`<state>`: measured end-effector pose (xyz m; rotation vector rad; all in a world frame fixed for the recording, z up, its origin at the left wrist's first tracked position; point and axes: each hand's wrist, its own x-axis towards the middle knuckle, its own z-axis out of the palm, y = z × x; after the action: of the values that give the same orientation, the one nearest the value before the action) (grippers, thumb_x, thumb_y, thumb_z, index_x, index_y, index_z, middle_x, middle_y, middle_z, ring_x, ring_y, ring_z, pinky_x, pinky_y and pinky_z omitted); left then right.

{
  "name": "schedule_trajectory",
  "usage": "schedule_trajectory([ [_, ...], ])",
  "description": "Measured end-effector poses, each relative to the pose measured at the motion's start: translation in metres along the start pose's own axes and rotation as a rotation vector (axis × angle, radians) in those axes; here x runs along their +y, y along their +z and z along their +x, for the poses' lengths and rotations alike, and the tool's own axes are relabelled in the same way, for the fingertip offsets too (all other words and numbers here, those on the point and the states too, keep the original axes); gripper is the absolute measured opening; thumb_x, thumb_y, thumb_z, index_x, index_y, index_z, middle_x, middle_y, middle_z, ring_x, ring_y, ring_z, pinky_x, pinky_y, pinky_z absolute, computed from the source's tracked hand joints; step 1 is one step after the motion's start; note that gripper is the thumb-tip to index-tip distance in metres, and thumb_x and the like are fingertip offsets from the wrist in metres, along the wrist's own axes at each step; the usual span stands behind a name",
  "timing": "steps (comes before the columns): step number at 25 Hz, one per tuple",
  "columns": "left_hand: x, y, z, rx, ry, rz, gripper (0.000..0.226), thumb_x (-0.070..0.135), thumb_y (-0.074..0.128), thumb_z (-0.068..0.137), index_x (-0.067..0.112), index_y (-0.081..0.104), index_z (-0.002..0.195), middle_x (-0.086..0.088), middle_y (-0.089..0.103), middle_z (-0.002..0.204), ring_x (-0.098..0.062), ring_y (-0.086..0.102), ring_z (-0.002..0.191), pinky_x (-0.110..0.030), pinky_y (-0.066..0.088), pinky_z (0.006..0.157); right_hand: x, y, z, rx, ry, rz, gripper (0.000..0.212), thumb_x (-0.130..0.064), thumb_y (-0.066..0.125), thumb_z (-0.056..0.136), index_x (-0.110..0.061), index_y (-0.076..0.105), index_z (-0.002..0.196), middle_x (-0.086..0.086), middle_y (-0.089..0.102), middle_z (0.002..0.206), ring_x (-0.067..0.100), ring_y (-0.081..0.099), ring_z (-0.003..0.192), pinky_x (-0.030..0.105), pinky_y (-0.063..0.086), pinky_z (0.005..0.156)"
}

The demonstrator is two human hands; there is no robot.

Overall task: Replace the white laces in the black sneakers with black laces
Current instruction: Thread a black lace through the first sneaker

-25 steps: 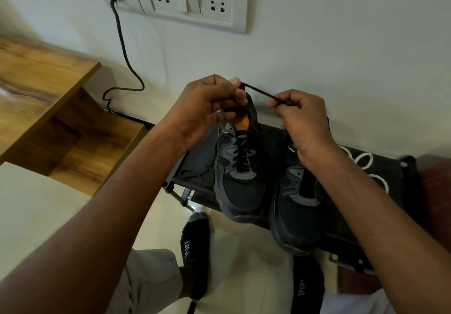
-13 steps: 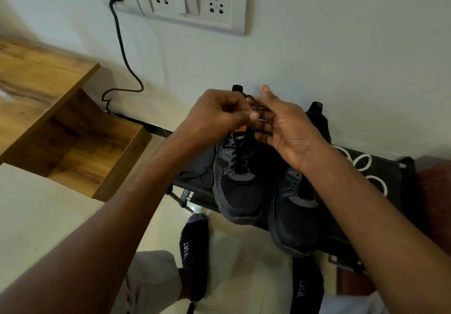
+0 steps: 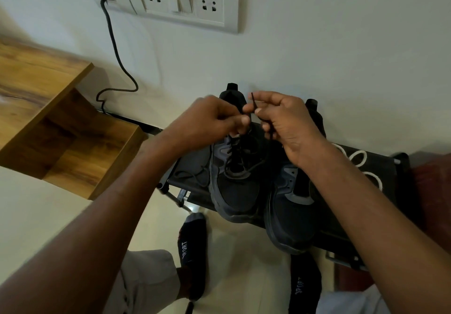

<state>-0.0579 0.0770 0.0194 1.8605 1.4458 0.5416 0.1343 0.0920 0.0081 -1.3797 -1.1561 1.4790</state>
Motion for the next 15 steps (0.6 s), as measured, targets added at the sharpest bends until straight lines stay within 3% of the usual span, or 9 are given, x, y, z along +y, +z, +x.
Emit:
schedule_trajectory([
  [2, -0.011, -0.007, 0.004, 0.219, -0.095, 0.106, 0.012, 0.027, 0.067, 0.098, 0.026, 0.079, 0.098, 0.0, 0.075, 0.085, -0.013, 0.066, 0.072, -0.034, 0.058, 0.07, 0.004, 0.006, -0.002, 0.026, -0.076, -0.149, 0.017, -0.005, 0.066, 0.099, -0.01, 0.078, 0.11, 0.005, 0.079, 0.095, -0.004, 0.058, 0.051, 0.014, 0.042, 0.051],
  [3, -0.015, -0.009, 0.003, 0.242, -0.148, 0.171, 0.017, 0.019, 0.066, 0.098, 0.029, 0.078, 0.105, -0.003, 0.074, 0.089, -0.012, 0.062, 0.069, -0.03, 0.054, 0.064, 0.008, 0.008, -0.002, 0.037, -0.129, -0.242, 0.014, -0.007, 0.069, 0.098, -0.011, 0.08, 0.106, 0.003, 0.078, 0.09, -0.005, 0.063, 0.057, 0.011, 0.045, 0.057],
  [6, -0.02, -0.007, 0.001, 0.052, -0.193, 0.243, 0.04, 0.007, 0.062, 0.096, 0.035, 0.071, 0.124, -0.002, 0.069, 0.094, -0.015, 0.061, 0.079, -0.032, 0.05, 0.068, 0.017, 0.015, 0.002, 0.079, -0.293, -0.6, 0.013, -0.016, 0.074, 0.096, -0.023, 0.083, 0.101, -0.013, 0.074, 0.085, -0.004, 0.064, 0.074, 0.007, 0.044, 0.07],
  [8, -0.016, -0.004, 0.001, -0.054, -0.181, 0.251, 0.046, 0.004, 0.059, 0.095, 0.034, 0.067, 0.129, 0.001, 0.066, 0.094, -0.019, 0.06, 0.09, -0.033, 0.048, 0.074, 0.021, 0.022, 0.004, 0.07, -0.344, -0.729, 0.017, -0.014, 0.071, 0.098, -0.025, 0.083, 0.103, -0.012, 0.069, 0.093, 0.0, 0.061, 0.084, 0.012, 0.046, 0.074],
  [11, -0.016, -0.001, 0.004, -0.056, -0.188, 0.275, 0.045, 0.004, 0.059, 0.094, 0.028, 0.066, 0.131, 0.003, 0.061, 0.089, -0.02, 0.057, 0.09, -0.029, 0.041, 0.075, 0.026, 0.035, 0.009, 0.082, -0.409, -0.884, 0.023, -0.01, 0.066, 0.099, -0.026, 0.082, 0.107, -0.006, 0.065, 0.1, 0.014, 0.063, 0.093, 0.029, 0.051, 0.075],
  [15, -0.023, -0.002, 0.003, -0.047, -0.237, 0.194, 0.047, -0.001, 0.051, 0.094, 0.029, 0.066, 0.127, -0.006, 0.067, 0.099, -0.022, 0.061, 0.089, -0.032, 0.047, 0.067, 0.027, 0.042, 0.01, 0.179, -0.432, -0.984, 0.013, -0.019, 0.069, 0.1, -0.024, 0.08, 0.105, -0.001, 0.066, 0.104, 0.018, 0.065, 0.091, 0.028, 0.046, 0.069],
])
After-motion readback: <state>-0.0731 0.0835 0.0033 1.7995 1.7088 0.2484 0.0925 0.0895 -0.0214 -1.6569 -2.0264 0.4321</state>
